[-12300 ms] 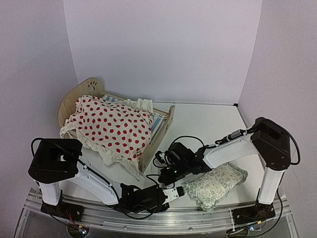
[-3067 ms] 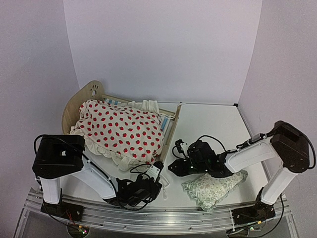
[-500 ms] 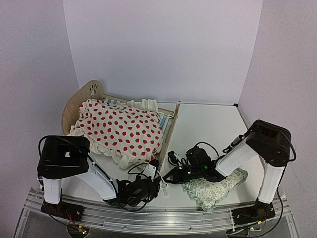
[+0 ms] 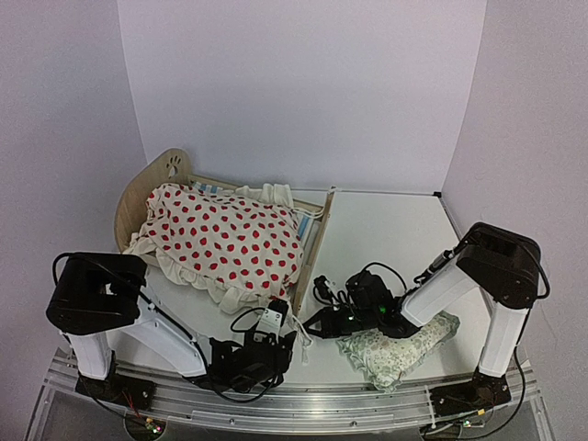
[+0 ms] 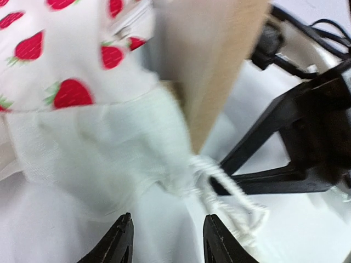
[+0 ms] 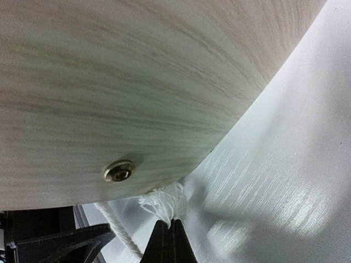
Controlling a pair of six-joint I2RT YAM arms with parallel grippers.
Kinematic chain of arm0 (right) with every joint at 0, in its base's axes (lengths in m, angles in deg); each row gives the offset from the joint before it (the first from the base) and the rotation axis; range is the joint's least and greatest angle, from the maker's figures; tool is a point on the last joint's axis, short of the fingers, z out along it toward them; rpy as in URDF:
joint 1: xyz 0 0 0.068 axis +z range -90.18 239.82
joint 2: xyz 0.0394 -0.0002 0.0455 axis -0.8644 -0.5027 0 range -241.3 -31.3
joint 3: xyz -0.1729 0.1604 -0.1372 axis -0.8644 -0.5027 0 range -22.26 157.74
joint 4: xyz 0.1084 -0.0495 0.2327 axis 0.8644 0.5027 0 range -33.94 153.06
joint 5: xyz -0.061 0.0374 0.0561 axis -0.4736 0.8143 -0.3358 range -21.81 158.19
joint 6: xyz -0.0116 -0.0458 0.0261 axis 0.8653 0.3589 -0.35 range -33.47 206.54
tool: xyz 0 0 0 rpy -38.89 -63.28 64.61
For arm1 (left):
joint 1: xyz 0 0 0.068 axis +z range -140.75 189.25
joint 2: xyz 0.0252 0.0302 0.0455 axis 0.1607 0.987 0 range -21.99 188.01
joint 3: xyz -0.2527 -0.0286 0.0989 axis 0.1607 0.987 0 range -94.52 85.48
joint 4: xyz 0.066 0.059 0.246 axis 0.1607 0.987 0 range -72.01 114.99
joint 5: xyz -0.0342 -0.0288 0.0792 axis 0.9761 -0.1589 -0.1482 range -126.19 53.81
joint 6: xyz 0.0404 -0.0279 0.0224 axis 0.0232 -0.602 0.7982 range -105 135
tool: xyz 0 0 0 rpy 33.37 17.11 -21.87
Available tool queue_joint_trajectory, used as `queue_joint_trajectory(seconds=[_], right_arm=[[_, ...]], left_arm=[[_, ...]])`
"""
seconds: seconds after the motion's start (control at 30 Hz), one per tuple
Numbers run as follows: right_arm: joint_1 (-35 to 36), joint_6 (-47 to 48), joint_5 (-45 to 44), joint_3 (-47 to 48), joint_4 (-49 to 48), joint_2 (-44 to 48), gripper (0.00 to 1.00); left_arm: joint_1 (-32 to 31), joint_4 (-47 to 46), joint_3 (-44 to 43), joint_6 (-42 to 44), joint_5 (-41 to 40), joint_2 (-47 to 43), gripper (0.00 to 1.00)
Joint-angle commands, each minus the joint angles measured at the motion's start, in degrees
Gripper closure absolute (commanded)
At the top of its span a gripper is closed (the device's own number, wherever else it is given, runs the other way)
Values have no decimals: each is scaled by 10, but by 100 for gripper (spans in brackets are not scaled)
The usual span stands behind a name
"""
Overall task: Set up the pet bed
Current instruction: Tie the right ropes of the mattress at the bed frame.
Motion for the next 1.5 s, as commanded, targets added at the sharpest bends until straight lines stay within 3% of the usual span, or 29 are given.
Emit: queue_joint_trajectory(seconds=[0.0, 0.13, 0.23, 0.4, 0.53, 0.73, 1.0, 1.07, 1.3, 1.47], right_arm=[[2, -6, -20, 2, -10, 24, 100], [2, -6, -25, 4, -4, 25, 100], [2, -6, -31, 4, -2, 27, 100], [2, -8, -36, 1, 0, 30, 100], [2, -10, -37, -1, 0, 33, 100], [3, -11, -36, -3, 0, 35, 100], [2, -10, -35, -8, 0, 35, 100], [2, -9, -35, -11, 0, 39, 100], [2, -6, -40, -21, 0, 49, 100], [2, -4, -45, -24, 1, 56, 100]], left_arm=[[-17, 100, -22, -32, -46, -34, 52], [-75, 244, -113, -1, -110, -3, 47], [-87, 309, -153, 4, -69, 9, 46], [-87, 283, -132, 26, 44, -22, 41], [-77, 321, -150, 19, 109, -22, 37], [-60, 281, -127, 25, 129, -29, 44], [-39, 235, -131, 40, 131, -4, 46], [-32, 231, -132, 39, 127, 1, 50], [-14, 237, -140, 37, 145, 16, 87], [-13, 208, -122, 46, 155, 11, 100]])
